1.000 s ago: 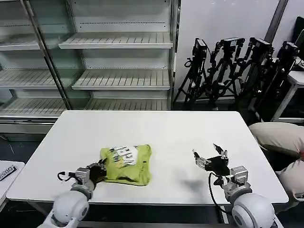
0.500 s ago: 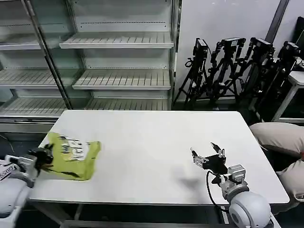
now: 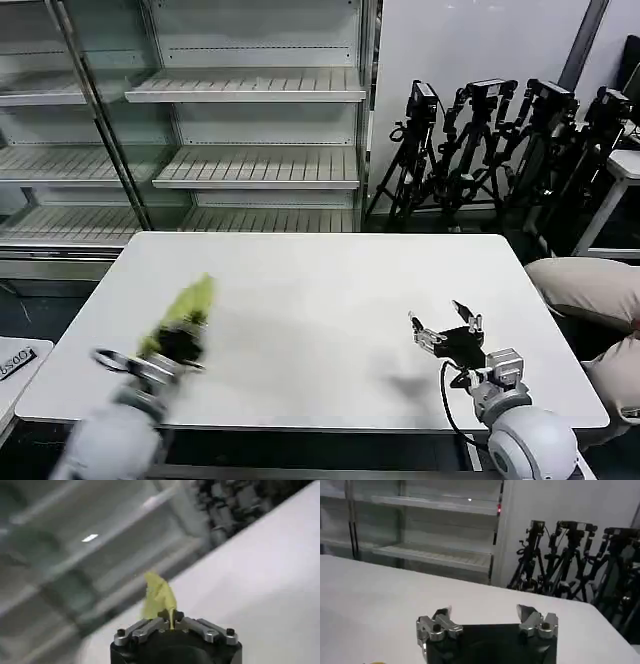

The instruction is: Fold and organize the clothes.

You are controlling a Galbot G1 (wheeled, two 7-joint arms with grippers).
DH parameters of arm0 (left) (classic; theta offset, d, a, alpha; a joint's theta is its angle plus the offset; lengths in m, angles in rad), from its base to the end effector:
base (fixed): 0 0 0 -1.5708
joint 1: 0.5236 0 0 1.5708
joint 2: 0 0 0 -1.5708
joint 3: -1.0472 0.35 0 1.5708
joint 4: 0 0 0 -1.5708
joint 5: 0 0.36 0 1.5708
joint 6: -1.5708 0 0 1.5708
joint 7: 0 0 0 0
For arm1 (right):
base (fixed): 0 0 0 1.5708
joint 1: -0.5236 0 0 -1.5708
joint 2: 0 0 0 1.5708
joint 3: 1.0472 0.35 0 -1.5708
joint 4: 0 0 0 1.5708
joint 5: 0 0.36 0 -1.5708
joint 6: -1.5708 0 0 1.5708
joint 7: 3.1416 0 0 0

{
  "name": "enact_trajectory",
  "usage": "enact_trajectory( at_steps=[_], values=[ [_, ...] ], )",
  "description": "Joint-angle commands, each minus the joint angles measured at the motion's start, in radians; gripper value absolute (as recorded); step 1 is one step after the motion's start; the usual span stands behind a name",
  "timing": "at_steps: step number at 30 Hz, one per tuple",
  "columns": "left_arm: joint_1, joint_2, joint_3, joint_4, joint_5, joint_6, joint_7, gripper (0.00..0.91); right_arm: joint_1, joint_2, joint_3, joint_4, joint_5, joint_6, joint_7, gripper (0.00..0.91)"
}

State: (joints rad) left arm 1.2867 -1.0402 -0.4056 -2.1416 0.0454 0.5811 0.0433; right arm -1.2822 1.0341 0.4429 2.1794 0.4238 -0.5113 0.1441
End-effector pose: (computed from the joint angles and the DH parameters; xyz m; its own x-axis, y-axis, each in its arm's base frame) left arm 0.2561 0.0479 -0.2192 -0.9437 0.1114 0.3114 0.2589 0.8348 0.4859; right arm 0.2546 -0.0533 -0.2009 -0.9573 -0.1697 0.2339 -0.2024 0.9715 -0.1236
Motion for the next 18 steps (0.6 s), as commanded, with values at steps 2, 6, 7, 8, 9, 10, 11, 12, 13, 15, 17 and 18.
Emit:
enact_trajectory(
  at_steps=[2, 6, 7, 8, 9, 10, 11, 12, 13, 15, 17, 18],
  values=[
    [-0.147, -0.370, 0.511, 0.057, -0.019, 0.001, -0.254, 0.010, -0.001, -0.010, 0.021, 0.019, -0.004, -0.003, -0.005, 0.907],
    [-0.203, -0.397, 0.472, 0.088, -0.189, 0.003, -0.348, 0.010, 0.018, -0.013, 0.034, 0.009, -0.012, -0.006, -0.020, 0.907],
    [-0.219, -0.407, 0.464, 0.101, -0.238, 0.003, -0.371, 0.010, 0.028, -0.013, 0.041, 0.004, -0.022, -0.019, -0.023, 0.907],
    [-0.229, -0.416, 0.458, 0.112, -0.269, 0.003, -0.385, 0.010, 0.036, -0.016, 0.045, -0.004, -0.019, -0.006, -0.023, 0.907],
    [-0.239, -0.426, 0.452, 0.128, -0.286, 0.003, -0.404, 0.020, 0.044, -0.019, 0.050, -0.013, -0.013, 0.018, -0.020, 0.907],
    [-0.244, -0.432, 0.452, 0.137, -0.302, 0.003, -0.418, 0.383, 0.055, -0.021, 0.063, -0.022, -0.014, 0.023, -0.021, 0.907],
    [-0.250, -0.439, 0.451, 0.144, -0.343, 0.002, -0.422, 0.907, 0.065, -0.025, 0.075, -0.028, -0.011, 0.017, -0.024, 0.907],
    [-0.254, -0.441, 0.449, 0.148, -0.364, 0.002, -0.431, 0.907, 0.075, -0.029, 0.084, -0.035, -0.004, 0.018, -0.025, 0.907],
    [-0.260, -0.443, 0.447, 0.151, -0.381, 0.001, -0.436, 0.907, 0.090, -0.032, 0.094, -0.045, 0.002, 0.017, -0.024, 0.907],
    [-0.271, -0.440, 0.442, 0.139, -0.413, 0.000, -0.437, 0.907, 0.109, -0.040, 0.106, -0.059, 0.020, 0.012, -0.022, 0.907],
    [-0.287, -0.426, 0.425, 0.118, -0.460, -0.001, -0.432, 0.907, 0.129, -0.045, 0.112, -0.074, 0.029, 0.007, -0.022, 0.907],
    [-0.292, -0.418, 0.408, 0.113, -0.467, -0.001, -0.430, 0.907, 0.133, -0.045, 0.111, -0.079, 0.028, 0.007, -0.022, 0.907]
  ],
)
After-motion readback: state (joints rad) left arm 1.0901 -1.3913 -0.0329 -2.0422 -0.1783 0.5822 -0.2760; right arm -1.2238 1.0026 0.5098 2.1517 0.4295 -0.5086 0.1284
